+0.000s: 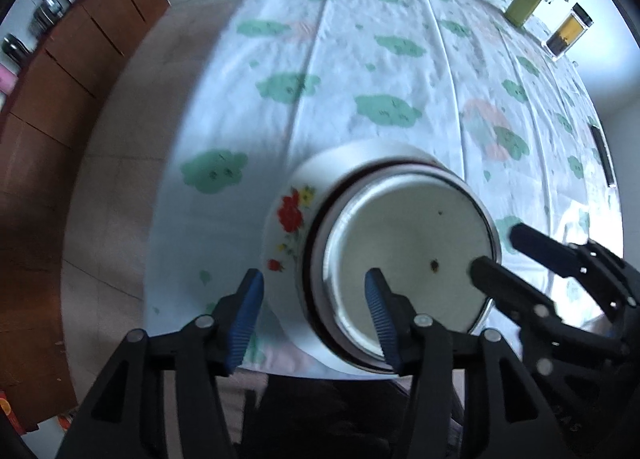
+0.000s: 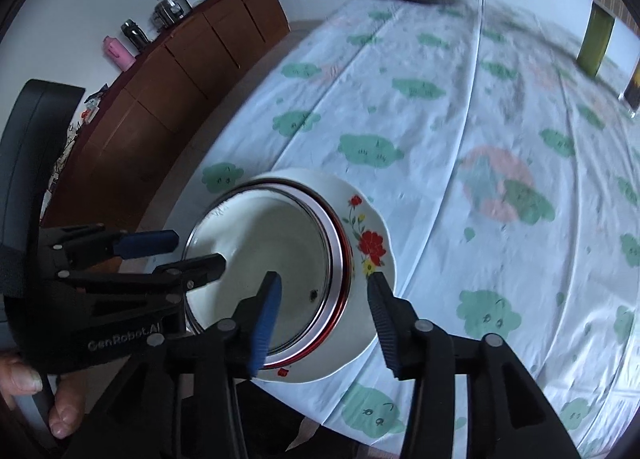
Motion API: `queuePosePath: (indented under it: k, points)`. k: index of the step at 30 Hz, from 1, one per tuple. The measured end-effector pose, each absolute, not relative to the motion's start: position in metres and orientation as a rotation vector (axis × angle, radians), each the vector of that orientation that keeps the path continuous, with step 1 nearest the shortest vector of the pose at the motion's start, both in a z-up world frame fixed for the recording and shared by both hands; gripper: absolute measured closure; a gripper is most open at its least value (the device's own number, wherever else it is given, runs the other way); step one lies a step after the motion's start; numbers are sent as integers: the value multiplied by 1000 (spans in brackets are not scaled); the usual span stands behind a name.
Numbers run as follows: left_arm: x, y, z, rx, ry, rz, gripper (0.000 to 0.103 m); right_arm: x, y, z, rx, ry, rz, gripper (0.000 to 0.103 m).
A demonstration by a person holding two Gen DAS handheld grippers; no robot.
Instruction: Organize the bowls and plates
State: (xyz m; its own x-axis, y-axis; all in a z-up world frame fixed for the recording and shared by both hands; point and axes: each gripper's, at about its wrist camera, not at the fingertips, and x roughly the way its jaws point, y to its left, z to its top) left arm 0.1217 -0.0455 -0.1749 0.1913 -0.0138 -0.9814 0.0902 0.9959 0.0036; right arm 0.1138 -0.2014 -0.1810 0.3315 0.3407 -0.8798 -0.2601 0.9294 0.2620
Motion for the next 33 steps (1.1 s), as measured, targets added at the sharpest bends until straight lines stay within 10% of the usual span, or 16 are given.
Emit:
queuePosePath:
  k: [16, 33]
  points:
    - [84, -72, -84, 94, 927, -130, 28, 42, -257, -86, -9, 609, 123, 35]
    - [52, -98, -53, 125, 764, -163, 12, 2, -286, -66, 20, 521, 59, 35]
